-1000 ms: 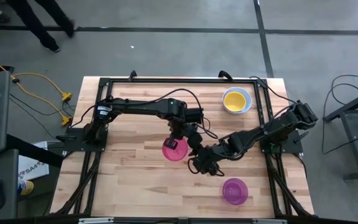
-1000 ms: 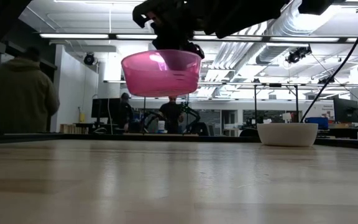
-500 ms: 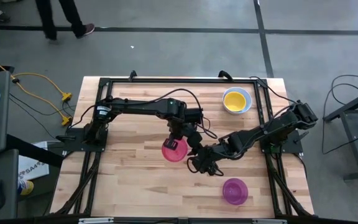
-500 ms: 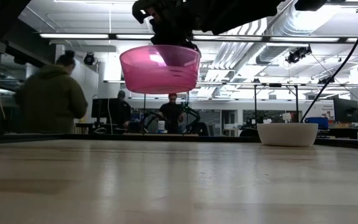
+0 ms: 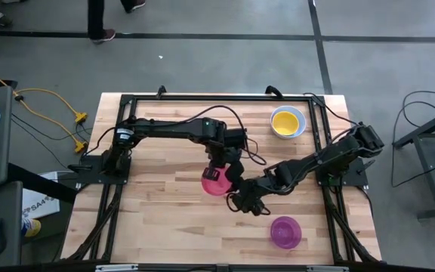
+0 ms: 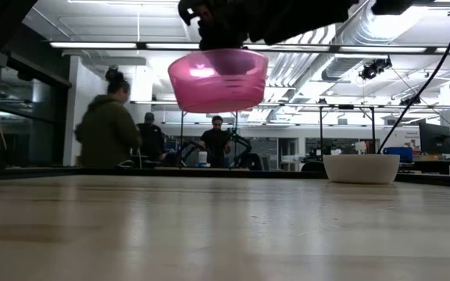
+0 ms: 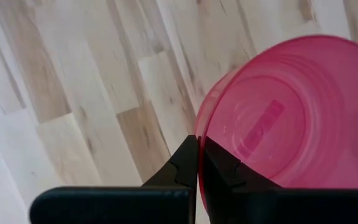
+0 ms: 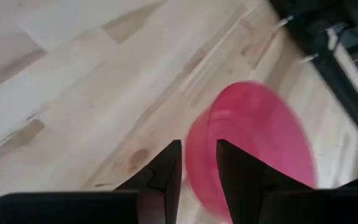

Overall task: Nest bowls inside each other
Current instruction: Stack the pink bowl on top of the yellow bowl

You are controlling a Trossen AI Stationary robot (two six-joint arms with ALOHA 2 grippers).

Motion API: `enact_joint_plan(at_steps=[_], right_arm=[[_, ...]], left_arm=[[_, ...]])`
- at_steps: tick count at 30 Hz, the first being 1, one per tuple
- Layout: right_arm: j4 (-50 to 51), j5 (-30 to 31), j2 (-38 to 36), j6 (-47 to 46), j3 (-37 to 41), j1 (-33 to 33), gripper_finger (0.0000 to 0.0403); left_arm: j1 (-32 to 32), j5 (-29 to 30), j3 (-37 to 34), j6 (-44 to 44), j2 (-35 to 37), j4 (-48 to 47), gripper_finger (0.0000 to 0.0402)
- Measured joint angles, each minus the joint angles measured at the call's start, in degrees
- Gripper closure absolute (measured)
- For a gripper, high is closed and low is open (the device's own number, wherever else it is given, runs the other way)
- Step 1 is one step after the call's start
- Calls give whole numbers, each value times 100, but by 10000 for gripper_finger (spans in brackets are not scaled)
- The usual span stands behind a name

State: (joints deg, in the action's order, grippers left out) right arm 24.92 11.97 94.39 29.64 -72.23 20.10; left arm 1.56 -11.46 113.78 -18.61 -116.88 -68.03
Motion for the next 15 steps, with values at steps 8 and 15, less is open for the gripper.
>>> enact_joint_plan(at_steps=[8, 15], right_arm=[[-34, -65, -7, -111, -10, -36, 309], [17, -62, -13, -130, -10, -36, 309]], left_arm=[[0, -42, 118, -5, -13, -251, 398], [-2, -77, 116, 48, -13, -461, 398]])
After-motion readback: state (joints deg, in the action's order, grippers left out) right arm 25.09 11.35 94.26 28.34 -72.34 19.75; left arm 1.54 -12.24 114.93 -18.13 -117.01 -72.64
